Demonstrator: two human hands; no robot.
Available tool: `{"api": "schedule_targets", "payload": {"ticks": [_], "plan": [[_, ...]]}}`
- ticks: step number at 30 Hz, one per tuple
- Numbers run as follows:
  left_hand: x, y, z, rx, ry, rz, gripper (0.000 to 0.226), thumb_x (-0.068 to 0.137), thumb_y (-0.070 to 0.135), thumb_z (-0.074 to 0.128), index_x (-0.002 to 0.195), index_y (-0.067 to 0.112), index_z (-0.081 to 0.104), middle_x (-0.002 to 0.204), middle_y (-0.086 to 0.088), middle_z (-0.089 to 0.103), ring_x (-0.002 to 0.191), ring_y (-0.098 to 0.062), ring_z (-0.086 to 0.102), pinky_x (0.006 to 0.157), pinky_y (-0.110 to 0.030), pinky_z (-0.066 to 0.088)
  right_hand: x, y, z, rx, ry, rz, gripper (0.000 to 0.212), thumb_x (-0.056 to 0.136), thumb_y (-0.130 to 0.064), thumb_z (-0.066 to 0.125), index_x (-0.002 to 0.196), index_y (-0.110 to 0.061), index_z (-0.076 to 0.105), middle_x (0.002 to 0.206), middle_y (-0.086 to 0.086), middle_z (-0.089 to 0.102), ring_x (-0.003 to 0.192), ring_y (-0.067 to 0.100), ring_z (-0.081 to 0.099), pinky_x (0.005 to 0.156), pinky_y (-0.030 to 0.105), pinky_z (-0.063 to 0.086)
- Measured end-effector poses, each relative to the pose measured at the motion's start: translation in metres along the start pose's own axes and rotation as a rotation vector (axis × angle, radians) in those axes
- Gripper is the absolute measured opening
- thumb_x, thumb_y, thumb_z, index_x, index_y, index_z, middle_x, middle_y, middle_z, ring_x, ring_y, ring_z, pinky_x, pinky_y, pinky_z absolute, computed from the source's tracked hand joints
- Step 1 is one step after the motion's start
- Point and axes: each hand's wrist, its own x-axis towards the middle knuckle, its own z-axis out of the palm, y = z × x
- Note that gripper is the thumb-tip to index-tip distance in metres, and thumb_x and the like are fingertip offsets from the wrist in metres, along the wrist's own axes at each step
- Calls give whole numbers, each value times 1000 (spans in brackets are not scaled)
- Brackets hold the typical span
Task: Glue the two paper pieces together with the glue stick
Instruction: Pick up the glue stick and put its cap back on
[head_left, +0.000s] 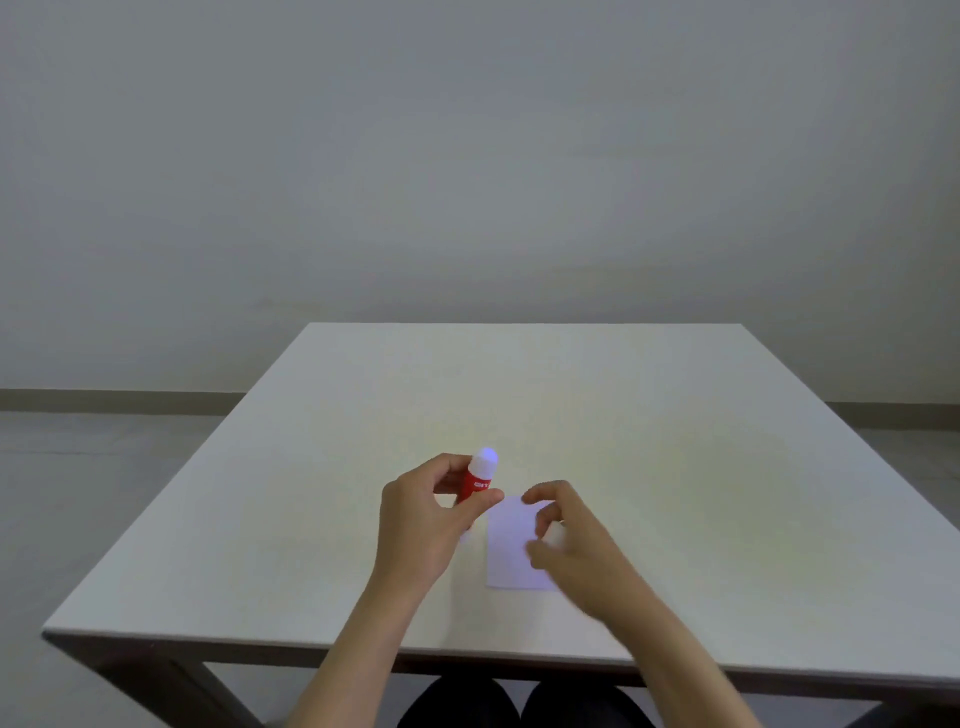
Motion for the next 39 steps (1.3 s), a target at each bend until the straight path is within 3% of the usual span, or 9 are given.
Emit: {"api": "schedule_targets", "payload": {"ticks": [2,5,12,20,25,30,35,38,39], "plan": [[-2,-6,-8,76,-72,47,34,72,14,79,82,44,68,78,24,72,79,7,64,67,-3,43,-2,1,-20,453,-64,86,29,89,3,48,110,-15,57,91,5,51,82,18,67,87,32,55],[-5,-11,-13,215,-107,143,29,71,16,80,91,37,74,82,16,68,75,-6,63,68,-19,49,-4,-6,-30,656,-2,15,16,92,-6,56,107,-6,62,95,13,59,92,31,73,84,30,59],[-11,-4,-6,380,-106,246,32,70,24,82,101,30,74,85,16,62,74,-11,62,78,-43,49,-1,-17,-2,370,207,-99,9,85,-8,68,93,-11,64,91,10,64,70,23,75,64,27,61],[-15,-5,-1,417,-113,258,32,72,30,80,101,37,72,85,26,57,76,9,52,84,-24,34,-3,-14,11,181,287,-185,21,78,-20,75,79,-34,60,82,5,74,66,9,72,62,11,52],[-16,-6,0,372,-130,261,26,71,37,77,96,40,72,83,24,61,85,1,52,82,-18,29,0,-10,13,194,235,-217,20,77,-14,76,75,-30,65,71,3,72,61,12,70,60,14,51],[-22,-8,5,370,-135,238,23,67,30,82,87,37,74,80,20,62,82,1,51,79,-21,31,7,-1,12,-163,312,-234,30,75,-40,73,69,-13,65,46,-6,44,45,11,35,50,22,31],[-14,-9,0,368,-125,220,30,65,30,84,94,34,75,75,17,60,67,-3,55,78,-31,42,8,-6,-7,-135,58,-297,23,84,-27,67,97,-45,62,73,-18,60,61,2,50,59,10,40],[-12,-7,2,414,-122,241,29,66,33,82,94,36,74,74,21,56,68,0,49,77,-22,35,10,-7,-4,-222,153,-252,12,88,-35,61,77,-30,63,61,-11,56,54,6,46,53,15,36],[-13,-6,4,419,-119,248,29,66,33,82,94,36,74,74,22,55,69,1,48,75,-20,33,12,-7,-1,-317,223,-211,29,88,-45,56,69,-23,59,54,-8,50,50,9,42,50,20,33]]}}
